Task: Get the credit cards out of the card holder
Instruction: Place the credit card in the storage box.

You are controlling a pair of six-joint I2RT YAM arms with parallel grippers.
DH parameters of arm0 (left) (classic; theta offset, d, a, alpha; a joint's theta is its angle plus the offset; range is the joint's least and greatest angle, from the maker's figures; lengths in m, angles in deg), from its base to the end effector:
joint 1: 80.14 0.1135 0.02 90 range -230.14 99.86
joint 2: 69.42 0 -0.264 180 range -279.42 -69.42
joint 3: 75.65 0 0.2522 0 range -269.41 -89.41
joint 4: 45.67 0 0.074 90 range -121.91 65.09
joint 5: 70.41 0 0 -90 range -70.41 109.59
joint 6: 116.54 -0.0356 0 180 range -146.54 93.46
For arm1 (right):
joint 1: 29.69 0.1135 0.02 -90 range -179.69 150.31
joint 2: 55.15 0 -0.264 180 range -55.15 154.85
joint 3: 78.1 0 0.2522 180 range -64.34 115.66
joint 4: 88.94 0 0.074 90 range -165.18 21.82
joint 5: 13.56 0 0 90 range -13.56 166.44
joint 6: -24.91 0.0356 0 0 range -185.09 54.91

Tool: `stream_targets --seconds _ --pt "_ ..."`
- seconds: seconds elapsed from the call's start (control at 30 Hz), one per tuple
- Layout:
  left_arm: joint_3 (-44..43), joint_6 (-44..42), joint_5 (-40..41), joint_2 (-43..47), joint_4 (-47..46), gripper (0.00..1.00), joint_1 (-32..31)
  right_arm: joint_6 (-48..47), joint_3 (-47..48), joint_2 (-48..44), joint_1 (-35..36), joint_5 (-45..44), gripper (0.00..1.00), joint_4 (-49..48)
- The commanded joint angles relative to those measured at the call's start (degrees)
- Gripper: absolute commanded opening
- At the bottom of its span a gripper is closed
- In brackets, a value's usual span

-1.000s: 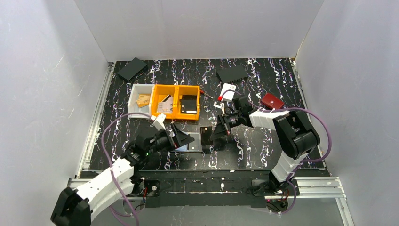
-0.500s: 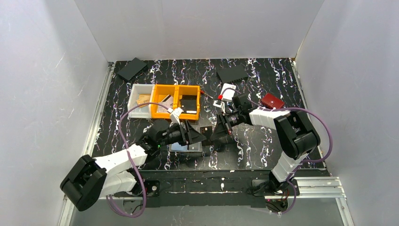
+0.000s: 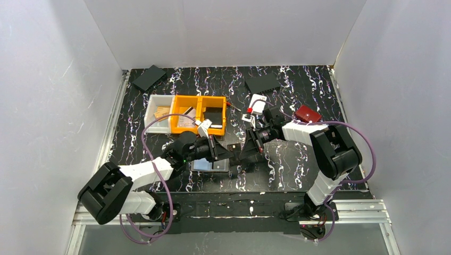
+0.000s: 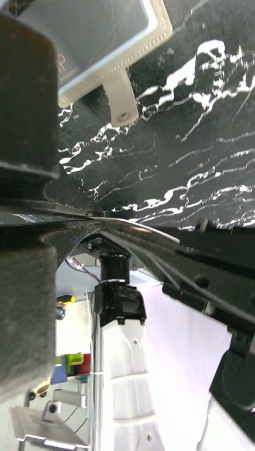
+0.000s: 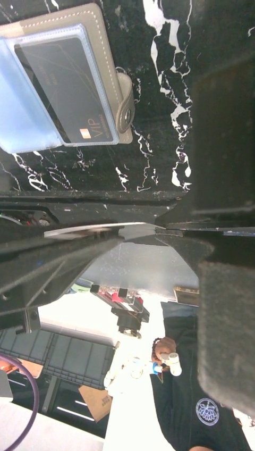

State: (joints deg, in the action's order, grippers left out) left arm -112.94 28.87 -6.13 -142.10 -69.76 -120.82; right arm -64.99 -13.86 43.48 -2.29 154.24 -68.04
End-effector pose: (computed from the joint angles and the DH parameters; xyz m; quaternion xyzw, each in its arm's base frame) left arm 0.1803 -0.1753 0.1987 0.0433 0.7658 -0.5748 0.2853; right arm 0.2629 0.1755 0.1650 -0.3573 0.6776 0.6374 0.0830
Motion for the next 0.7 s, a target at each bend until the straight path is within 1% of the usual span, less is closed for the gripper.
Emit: stream_targets --seconds 0.0,0.07,0.13,0.17,0.2,0.23,0.27,0.3,0.33,0.37,0.43,0.5,0.53,0.57,0.6,0.63,0.67 --pt "-2.18 -1.21 -2.51 -0.60 -3.35 0.00 -0.27 -2.71 2.62 -0.85 0.11 1.60 0.01 1.82" --pt "-1.86 -2.01 -2.67 0.18 -3.67 0.00 -0.15 -2.89 2.83 -0.81 0.11 1.02 0.02 2.19" --pt "-0.90 -3.71 -3.35 2.20 -3.11 0.00 1.17 -3.45 3.58 -1.07 -0.06 -1.10 0.24 3.33" --pt "-0.55 -4.89 -3.91 3.66 -1.53 0.00 2.47 -5.18 4.23 -1.46 -0.37 -2.60 0.37 5.02" --pt "-0.77 -7.18 -4.95 5.46 1.98 0.00 4.02 -8.17 5.17 -1.89 -0.81 -4.44 0.48 8.39" --pt "-1.46 -9.85 -5.78 7.32 6.39 0.00 5.51 -11.99 6.61 -2.56 -1.26 -7.20 0.56 12.33" --pt "-3.64 -13.63 -5.93 9.53 15.46 0.00 6.79 -15.78 7.92 -3.17 -1.76 -10.10 0.61 16.87" --pt "-6.37 -18.33 -4.49 11.53 24.38 0.00 7.57 -17.69 8.61 -3.94 -2.26 -12.38 0.65 19.18" --pt "-9.83 -23.90 -2.49 13.40 33.38 0.00 7.96 -17.72 8.37 -4.76 -2.96 -14.10 0.69 19.22" --pt "-14.14 -29.26 0.04 13.70 42.48 0.00 8.06 -16.97 8.07 -5.57 -3.56 -15.42 0.71 18.14" --pt "-22.53 -38.66 3.46 12.16 57.06 0.00 8.23 -15.72 7.20 -6.82 -4.79 -16.33 0.73 16.22" --pt "-29.92 -45.92 4.90 8.45 67.61 0.00 8.35 -15.65 7.01 -7.34 -5.68 -15.71 0.74 16.07" --pt "-32.74 -47.57 4.18 7.02 70.42 0.00 8.65 -15.91 6.93 -7.55 -5.97 -14.95 0.74 16.13" --pt "-34.51 -47.74 2.36 6.13 71.16 0.00 9.02 -16.43 6.89 -7.84 -6.15 -13.53 0.76 16.33" --pt "-34.78 -45.92 -0.34 5.94 69.37 0.00 9.48 -17.26 6.79 -8.20 -6.33 -11.75 0.78 16.56" --pt "-33.55 -42.54 -4.25 6.26 64.48 0.00 9.70 -17.47 6.71 -8.66 -6.37 -9.72 0.79 16.29" --pt "-31.29 -37.60 -7.55 6.90 57.53 0.00 9.70 -17.31 6.26 -9.24 -6.33 -7.40 0.80 15.57"
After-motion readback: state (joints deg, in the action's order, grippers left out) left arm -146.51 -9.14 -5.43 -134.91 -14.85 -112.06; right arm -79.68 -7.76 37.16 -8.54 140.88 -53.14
